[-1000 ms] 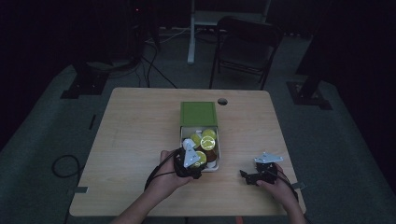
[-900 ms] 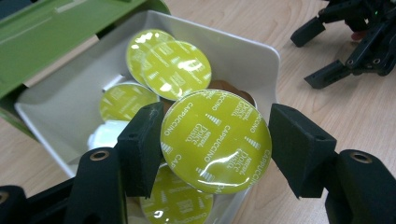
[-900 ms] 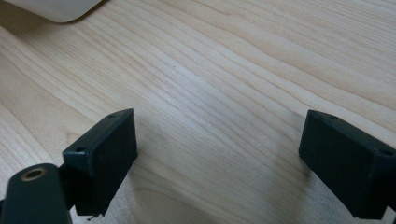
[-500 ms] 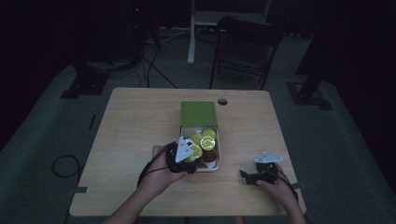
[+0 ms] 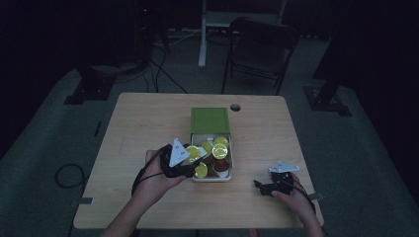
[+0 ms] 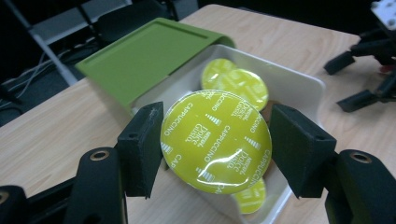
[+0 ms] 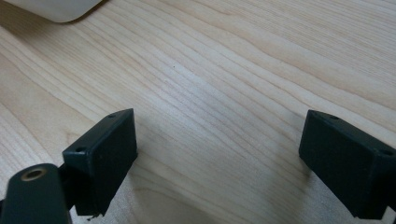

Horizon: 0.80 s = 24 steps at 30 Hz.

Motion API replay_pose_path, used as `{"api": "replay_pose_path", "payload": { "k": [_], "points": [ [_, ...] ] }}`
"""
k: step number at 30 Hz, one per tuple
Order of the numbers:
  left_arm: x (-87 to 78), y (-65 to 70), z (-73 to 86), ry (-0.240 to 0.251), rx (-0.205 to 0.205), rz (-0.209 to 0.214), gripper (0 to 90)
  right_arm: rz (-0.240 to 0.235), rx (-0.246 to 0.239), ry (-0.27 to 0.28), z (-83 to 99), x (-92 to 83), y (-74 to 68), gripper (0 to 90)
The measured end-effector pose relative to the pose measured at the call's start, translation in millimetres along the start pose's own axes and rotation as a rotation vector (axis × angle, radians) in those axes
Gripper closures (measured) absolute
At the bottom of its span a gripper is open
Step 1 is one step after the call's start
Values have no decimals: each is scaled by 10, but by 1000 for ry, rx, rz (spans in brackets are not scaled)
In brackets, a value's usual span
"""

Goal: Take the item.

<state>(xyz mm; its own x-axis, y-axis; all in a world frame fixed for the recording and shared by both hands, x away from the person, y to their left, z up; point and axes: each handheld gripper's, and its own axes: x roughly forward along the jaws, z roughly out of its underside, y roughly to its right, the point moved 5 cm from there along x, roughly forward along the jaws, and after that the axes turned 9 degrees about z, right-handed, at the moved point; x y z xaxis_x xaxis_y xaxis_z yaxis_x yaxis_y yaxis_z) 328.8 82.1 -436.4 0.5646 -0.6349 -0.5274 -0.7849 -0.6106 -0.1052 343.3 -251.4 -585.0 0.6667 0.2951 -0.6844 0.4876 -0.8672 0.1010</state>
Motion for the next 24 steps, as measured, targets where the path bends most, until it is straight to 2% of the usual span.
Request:
{"api": "replay_pose_path", "payload": {
  "k": [8, 24],
  "points": [
    [-107, -165, 106, 9, -37, -38, 384, 0, 0, 0, 0, 0, 0, 109],
    [-231, -395, 420, -16, -109, -80, 384, 0, 1, 0, 0, 0, 0, 108]
  ]
}}
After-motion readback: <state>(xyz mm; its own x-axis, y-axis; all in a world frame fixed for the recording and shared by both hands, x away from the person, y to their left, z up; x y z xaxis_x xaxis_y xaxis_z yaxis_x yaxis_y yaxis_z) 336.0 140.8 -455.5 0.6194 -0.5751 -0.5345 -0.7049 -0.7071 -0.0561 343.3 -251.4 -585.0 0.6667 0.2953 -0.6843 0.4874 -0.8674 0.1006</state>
